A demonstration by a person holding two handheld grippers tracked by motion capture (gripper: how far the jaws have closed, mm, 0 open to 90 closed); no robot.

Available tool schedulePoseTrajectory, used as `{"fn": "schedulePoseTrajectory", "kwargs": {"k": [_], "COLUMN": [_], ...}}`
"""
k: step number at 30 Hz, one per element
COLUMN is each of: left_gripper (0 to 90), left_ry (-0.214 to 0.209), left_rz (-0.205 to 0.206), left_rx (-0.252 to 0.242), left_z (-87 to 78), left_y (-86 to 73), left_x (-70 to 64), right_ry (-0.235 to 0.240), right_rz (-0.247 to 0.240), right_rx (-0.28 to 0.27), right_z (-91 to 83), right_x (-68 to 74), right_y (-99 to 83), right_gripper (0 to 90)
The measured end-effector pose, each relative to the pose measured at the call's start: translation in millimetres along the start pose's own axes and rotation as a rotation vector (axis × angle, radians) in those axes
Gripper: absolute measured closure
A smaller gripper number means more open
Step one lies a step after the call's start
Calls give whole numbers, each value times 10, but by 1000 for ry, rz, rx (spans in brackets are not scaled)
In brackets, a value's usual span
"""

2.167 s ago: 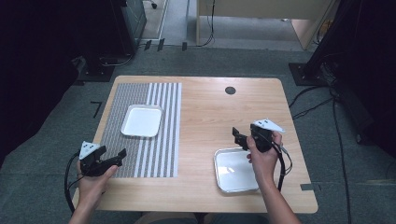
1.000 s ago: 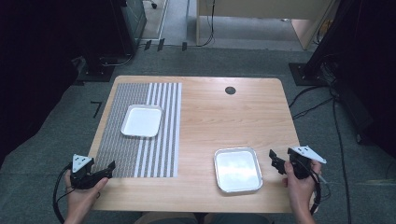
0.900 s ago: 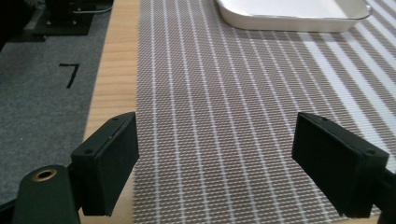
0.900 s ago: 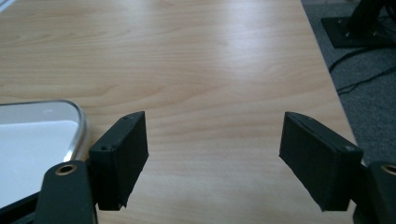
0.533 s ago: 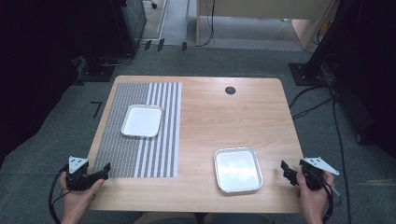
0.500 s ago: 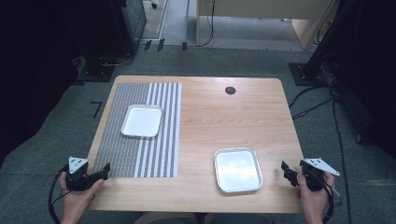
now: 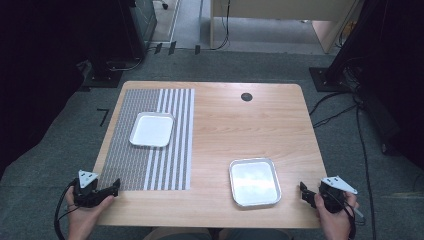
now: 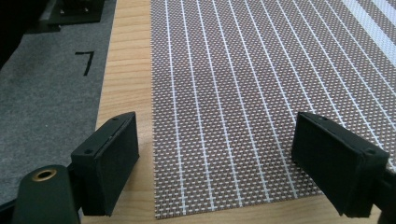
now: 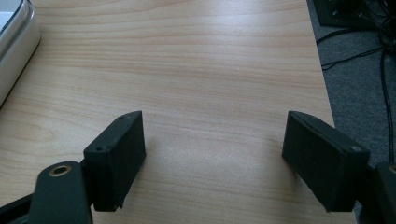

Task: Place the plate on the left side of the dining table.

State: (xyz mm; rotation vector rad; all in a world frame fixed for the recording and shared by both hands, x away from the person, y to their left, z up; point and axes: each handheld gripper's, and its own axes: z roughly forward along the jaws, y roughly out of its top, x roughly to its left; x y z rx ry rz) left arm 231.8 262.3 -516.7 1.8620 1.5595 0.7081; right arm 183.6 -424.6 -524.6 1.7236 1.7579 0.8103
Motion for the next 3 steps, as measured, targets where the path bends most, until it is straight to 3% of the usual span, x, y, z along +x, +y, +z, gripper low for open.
{"fn": "schedulePoseTrajectory", "kwargs": {"k": [3], "left_gripper": [149], "left_ry": [-1], "left_rz": [-3], "left_rx": [1], "left_z": [0], "left_y": [0], "left_x": [2], "right_ry": [6], "right_rz": [-5], "right_rx": [3], "right_z": [3], "right_x": [3], "right_y": [1], "right_gripper": [196]}}
